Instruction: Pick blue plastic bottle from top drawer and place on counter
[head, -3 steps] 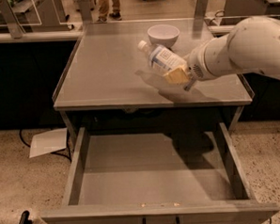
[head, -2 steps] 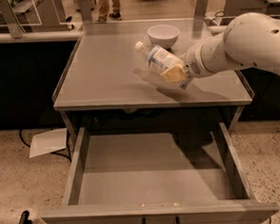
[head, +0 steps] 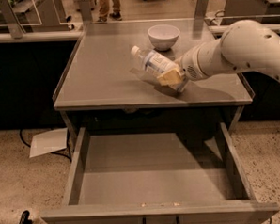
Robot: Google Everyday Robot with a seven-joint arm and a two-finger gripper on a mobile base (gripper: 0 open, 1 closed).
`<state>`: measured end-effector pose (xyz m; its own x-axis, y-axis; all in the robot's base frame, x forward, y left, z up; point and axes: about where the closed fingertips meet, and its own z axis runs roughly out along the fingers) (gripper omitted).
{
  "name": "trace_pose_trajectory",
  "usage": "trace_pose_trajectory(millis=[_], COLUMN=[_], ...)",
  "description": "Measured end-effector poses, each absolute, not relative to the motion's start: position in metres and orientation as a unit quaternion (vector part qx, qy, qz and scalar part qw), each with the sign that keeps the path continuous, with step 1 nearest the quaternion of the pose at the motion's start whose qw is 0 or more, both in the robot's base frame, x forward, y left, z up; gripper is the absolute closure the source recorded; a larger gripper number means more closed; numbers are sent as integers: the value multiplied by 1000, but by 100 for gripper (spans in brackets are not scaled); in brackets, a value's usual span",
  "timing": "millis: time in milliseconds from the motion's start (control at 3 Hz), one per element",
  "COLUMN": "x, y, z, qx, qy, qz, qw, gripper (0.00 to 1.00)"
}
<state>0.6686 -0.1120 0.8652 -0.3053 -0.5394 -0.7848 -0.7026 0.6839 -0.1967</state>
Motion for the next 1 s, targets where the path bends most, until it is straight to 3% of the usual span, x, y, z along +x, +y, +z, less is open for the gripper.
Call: trace_pose_trajectory(millis=[1000], x=[669], y=[-112], z=[865], qx=[-387], qy=[803], qz=[92], qw=[444], gripper=[34])
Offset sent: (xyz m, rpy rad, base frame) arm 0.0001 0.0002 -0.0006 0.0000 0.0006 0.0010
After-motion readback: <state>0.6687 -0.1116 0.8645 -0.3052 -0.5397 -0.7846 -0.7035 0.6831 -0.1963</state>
